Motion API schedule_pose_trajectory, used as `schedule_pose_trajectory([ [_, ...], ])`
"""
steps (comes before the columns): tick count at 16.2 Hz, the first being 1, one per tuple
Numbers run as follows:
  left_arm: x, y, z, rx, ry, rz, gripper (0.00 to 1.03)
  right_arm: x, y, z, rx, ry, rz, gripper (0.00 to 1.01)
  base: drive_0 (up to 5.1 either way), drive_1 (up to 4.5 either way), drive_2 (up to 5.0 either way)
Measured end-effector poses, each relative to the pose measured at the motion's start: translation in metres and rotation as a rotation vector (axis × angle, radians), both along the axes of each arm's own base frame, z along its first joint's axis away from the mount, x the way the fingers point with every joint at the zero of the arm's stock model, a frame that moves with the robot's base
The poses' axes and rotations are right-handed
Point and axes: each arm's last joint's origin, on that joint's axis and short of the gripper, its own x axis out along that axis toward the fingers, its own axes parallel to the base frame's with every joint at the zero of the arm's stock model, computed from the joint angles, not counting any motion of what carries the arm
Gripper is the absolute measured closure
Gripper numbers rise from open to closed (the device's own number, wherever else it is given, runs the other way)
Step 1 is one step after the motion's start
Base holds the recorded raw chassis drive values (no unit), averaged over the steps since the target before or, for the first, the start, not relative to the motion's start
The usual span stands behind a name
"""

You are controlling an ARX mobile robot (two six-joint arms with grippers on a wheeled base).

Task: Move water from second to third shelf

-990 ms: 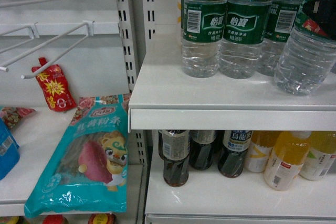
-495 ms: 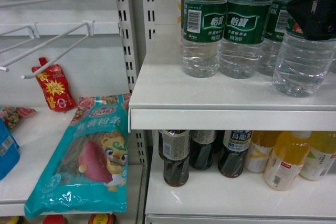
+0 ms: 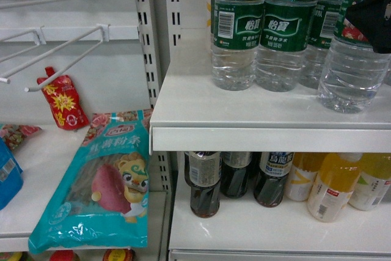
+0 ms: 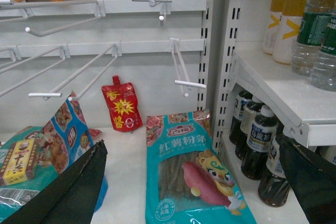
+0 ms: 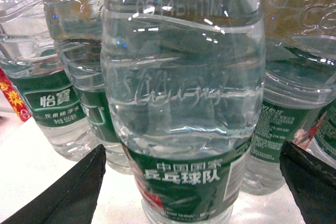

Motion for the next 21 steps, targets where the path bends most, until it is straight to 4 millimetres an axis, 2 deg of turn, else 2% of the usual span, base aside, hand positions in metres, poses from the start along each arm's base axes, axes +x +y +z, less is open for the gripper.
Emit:
schedule_pose_trajectory([
  [6, 0.0, 0.0, 0.0, 0.0, 0.0, 0.0, 0.05, -0.025, -0.002, 0.003, 0.003, 0.025, 0.029, 0.03, 0.0, 0.0, 0.0],
  [10, 0.0, 0.0, 0.0, 0.0, 0.0, 0.0, 0.05, -0.07, -0.006, 0.019, 0.008, -0.027, 0.043, 0.03, 0.0, 0.0, 0.0],
  [14, 0.0, 0.0, 0.0, 0.0, 0.0, 0.0, 0.05, -0.122, -0.02, 0.048, 0.032, -0.115, 0.002, 0.03, 0.0, 0.0, 0.0],
  [15, 0.0, 0.0, 0.0, 0.0, 0.0, 0.0, 0.05, -0.136, -0.022, 0.047, 0.004, -0.168, -0.12, 0.15, 0.0, 0.0, 0.0],
  [17, 0.0, 0.0, 0.0, 0.0, 0.0, 0.0, 0.05, -0.162, -0.039, 0.026, -0.031, -0.14, -0.266, 0.4, 0.0, 0.0, 0.0],
  [19, 0.0, 0.0, 0.0, 0.0, 0.0, 0.0, 0.05, -0.18, -0.037, 0.016, -0.033, -0.167, -0.246, 0.64, 0.0, 0.0, 0.0],
  [21, 0.0, 0.0, 0.0, 0.0, 0.0, 0.0, 0.05, -0.187, -0.038, 0.003, -0.03, -0.189, -0.247, 0.9, 0.0, 0.0, 0.0],
])
